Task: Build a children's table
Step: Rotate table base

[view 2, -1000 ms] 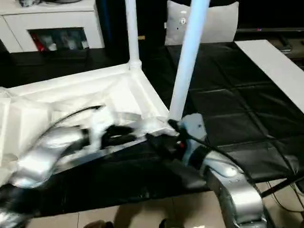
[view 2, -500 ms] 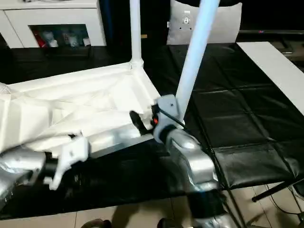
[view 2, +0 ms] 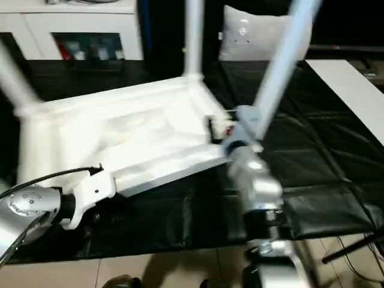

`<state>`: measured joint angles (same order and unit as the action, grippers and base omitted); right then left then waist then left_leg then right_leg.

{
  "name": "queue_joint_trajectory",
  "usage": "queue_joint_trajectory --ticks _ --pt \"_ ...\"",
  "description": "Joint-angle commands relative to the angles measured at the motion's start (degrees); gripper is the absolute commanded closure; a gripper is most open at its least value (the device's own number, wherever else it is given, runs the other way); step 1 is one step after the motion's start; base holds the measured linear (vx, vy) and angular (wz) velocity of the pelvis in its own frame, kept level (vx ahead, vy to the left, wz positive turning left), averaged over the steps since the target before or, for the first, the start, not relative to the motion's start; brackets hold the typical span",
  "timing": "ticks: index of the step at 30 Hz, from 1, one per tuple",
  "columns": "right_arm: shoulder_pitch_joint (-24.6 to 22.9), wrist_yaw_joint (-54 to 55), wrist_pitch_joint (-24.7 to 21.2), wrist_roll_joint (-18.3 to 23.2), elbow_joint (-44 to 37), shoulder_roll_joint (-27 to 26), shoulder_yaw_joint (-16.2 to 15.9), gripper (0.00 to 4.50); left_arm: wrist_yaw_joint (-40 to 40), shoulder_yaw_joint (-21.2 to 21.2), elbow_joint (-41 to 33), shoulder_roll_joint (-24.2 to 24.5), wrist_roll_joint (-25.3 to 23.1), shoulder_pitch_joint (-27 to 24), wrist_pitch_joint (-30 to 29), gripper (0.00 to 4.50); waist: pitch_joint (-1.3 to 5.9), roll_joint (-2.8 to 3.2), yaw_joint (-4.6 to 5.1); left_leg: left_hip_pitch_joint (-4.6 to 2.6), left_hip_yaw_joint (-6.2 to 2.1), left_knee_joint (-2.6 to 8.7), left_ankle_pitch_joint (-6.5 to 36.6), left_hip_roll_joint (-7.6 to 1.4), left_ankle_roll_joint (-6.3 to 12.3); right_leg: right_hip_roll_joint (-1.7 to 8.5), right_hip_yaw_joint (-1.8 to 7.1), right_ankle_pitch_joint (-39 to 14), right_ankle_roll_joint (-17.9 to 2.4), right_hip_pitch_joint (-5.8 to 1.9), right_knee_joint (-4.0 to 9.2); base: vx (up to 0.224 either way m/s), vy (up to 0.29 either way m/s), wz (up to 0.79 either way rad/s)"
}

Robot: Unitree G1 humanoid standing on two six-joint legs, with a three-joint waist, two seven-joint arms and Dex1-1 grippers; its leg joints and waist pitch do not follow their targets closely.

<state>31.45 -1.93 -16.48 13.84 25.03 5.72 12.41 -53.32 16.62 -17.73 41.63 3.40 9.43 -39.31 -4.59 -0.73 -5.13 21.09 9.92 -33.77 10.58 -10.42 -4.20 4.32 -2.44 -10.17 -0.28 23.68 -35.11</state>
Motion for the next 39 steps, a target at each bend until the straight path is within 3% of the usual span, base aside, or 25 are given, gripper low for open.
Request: queue_joint_trajectory --ticks 1,3,4,9,11,12,15,18,20,22,24,27,30,31,32,34,39 --pt "0.90 1.99 3.03 -0.69 2.65 4.54 5.36 0.00 2.29 -0.39 2.04 -1.20 -1.83 1.03 1.19 2.26 3.76 0.34 0.73 -1.40 0.20 4.14 12.51 -1.50 -2.33 2.34 2.48 -14.44 -7.35 -1.81 4.05 0.000 0.000 0.00" --pt "1.56 1.81 3.90 -0.85 4.10 6.21 5.98 0.00 3.59 -0.34 3.15 -2.41 -2.20 1.64 1.68 2.26 4.00 0.26 0.43 -1.16 0.24 3.94 11.01 -1.42 -1.97 2.33 2.47 -12.33 -7.70 -2.17 3.77 0.000 0.000 0.00" --pt "2.04 1.80 4.62 -1.00 5.18 7.21 6.22 0.00 4.62 -0.40 3.97 -3.29 -2.47 2.09 2.07 2.26 4.08 0.20 0.52 -0.53 0.00 3.99 9.53 -1.31 -1.80 2.36 2.28 -10.93 -7.89 -2.67 3.44 0.000 0.000 0.00" --pt "3.87 0.82 7.25 -1.26 9.15 10.98 6.84 0.00 10.45 -1.87 7.59 -8.10 -2.84 3.81 3.80 2.26 4.06 -0.45 1.00 -0.11 0.13 3.54 9.20 -1.01 -0.42 2.38 2.16 -11.07 -8.47 -3.00 3.69 0.000 0.000 0.00" --pt "4.35 -0.67 8.80 -2.04 10.31 12.82 5.96 0.00 15.51 -4.23 9.68 -12.36 -2.15 4.12 5.48 2.26 4.21 -0.48 1.28 -0.01 0.17 3.31 8.72 -1.02 0.27 2.36 2.07 -10.99 -8.83 -3.13 3.72 0.000 0.000 0.00" --pt "3.07 -3.71 8.50 -2.43 8.26 12.96 4.06 0.00 18.34 -6.70 9.79 -15.45 -0.83 2.39 7.48 2.26 4.20 -0.26 1.43 0.18 0.08 3.27 8.19 -1.09 0.75 2.41 2.00 -10.13 -9.29 -3.21 3.65 0.000 0.000 0.00" --pt "0.33 -7.08 7.64 -3.24 4.40 12.42 1.24 0.00 20.10 -8.43 9.33 -17.61 0.27 -0.78 11.56 2.26 4.11 -0.67 1.97 0.69 0.00 3.19 7.35 -1.19 2.60 2.34 1.79 -9.50 -9.48 -3.32 3.84 0.000 0.000 0.00" --pt "-3.87 -10.07 5.89 -3.23 -1.06 12.08 -2.06 0.00 20.92 -10.53 8.50 -19.54 2.47 -4.91 15.01 2.07 4.13 -0.59 2.17 0.51 0.04 3.21 7.57 -1.50 3.19 2.33 1.82 -11.05 -9.61 -3.01 3.96 0.000 0.000 0.00" --pt "-8.57 -12.10 2.21 -1.52 -8.05 11.48 -4.36 0.00 22.50 -12.72 7.92 -21.38 3.92 -9.11 19.47 1.96 3.74 -0.58 2.08 0.67 0.03 3.40 7.82 -1.88 3.79 2.30 1.97 -10.59 -9.45 -2.87 4.19 0.000 0.000 0.00" --pt "-11.59 -12.82 -0.77 0.56 -12.76 10.98 -5.36 0.00 23.36 -13.38 7.90 -21.87 3.53 -11.43 24.06 1.80 3.75 -0.45 1.96 0.37 -0.06 3.55 8.54 -2.08 3.96 2.07 2.04 -10.82 -9.08 -2.57 4.29 0.000 0.000 0.00" --pt "-14.06 -13.19 -2.77 1.88 -16.49 10.59 -6.12 0.00 24.97 -14.62 8.46 -23.09 3.04 -12.99 29.02 1.70 3.46 -0.36 1.85 0.34 -0.12 3.79 10.14 -2.13 3.60 1.96 2.03 -11.93 -8.74 -2.40 4.52 0.000 0.000 0.00" --pt "-18.88 -13.14 -4.97 2.09 -23.11 10.09 -8.19 0.00 27.47 -17.07 10.42 -25.83 3.00 -15.73 39.25 1.43 2.87 -0.17 1.57 0.00 -0.22 4.25 15.63 -2.25 1.80 2.09 2.18 -19.78 -5.96 -1.92 5.62 0.000 0.000 0.00" --pt "-22.59 -12.37 -7.82 1.71 -27.80 9.17 -9.02 0.00 30.44 -18.86 12.54 -27.64 2.12 -17.80 45.50 1.21 2.50 -0.28 1.76 -0.29 -0.54 4.64 20.52 -2.06 0.29 2.15 2.20 -27.45 -2.75 -1.47 6.40 0.000 0.000 0.00" --pt "-22.59 -12.37 -7.82 1.71 -27.80 9.17 -9.02 0.00 30.44 -18.86 12.54 -27.64 2.12 -17.80 45.50 1.21 2.39 -0.26 1.93 -0.34 -0.61 4.69 21.50 -2.07 -0.09 2.13 2.28 -28.57 -1.99 -1.31 6.57 0.000 0.000 0.00" --pt "-24.86 -10.77 -11.11 1.37 -30.44 8.49 -9.07 0.00 33.90 -20.97 14.23 -29.27 2.12 -18.23 47.72 0.93 2.38 0.02 2.01 -0.18 -0.84 4.77 21.77 -1.94 -0.40 2.07 2.24 -29.32 -1.46 -1.37 6.54 0.000 0.000 0.00" --pt "-25.36 -10.28 -11.97 1.26 -30.97 8.35 -9.09 0.00 34.65 -21.62 14.65 -29.73 2.42 -18.14 48.07 0.87 2.46 -0.28 2.06 -0.39 -0.81 4.63 22.35 -1.86 -0.61 2.10 2.28 -30.29 -0.71 -1.14 6.85 0.000 0.000 0.00" --pt "-26.89 -8.80 -17.21 1.81 -32.41 8.19 -9.98 0.00 33.87 -24.33 19.23 -30.31 5.65 -13.58 49.93 0.49 2.63 -0.31 2.19 -0.33 -1.00 4.65 21.94 -1.90 -0.74 2.19 2.31 -29.30 -0.51 -1.04 6.74 0.000 0.000 0.00"
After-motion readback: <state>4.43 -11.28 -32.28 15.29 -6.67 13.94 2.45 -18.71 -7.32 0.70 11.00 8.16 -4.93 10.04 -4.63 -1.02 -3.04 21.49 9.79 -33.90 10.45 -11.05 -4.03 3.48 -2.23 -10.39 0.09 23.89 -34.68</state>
